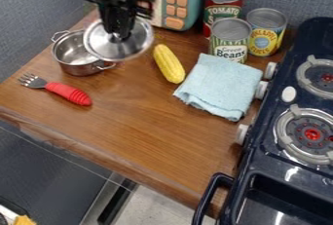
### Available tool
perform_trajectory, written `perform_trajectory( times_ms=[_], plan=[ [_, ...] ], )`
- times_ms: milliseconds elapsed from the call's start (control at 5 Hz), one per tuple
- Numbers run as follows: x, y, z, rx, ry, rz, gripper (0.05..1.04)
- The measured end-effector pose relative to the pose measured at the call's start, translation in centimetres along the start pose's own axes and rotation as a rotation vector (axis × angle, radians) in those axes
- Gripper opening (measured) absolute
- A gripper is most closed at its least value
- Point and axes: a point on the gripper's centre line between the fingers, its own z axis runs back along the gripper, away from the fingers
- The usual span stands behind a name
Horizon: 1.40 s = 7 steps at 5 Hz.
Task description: Close the silver pot with a lid.
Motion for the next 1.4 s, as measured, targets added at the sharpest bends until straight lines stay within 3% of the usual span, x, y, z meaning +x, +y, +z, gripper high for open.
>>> perform_trajectory(
  times_ms=[800,1400],
  plan=[
    [1.3,4.6,-3.2,-0.048,0.105,0.052,0.269],
    [2.3,5.7,-5.1,-0.037,0.176,0.076,0.269]
  ],
)
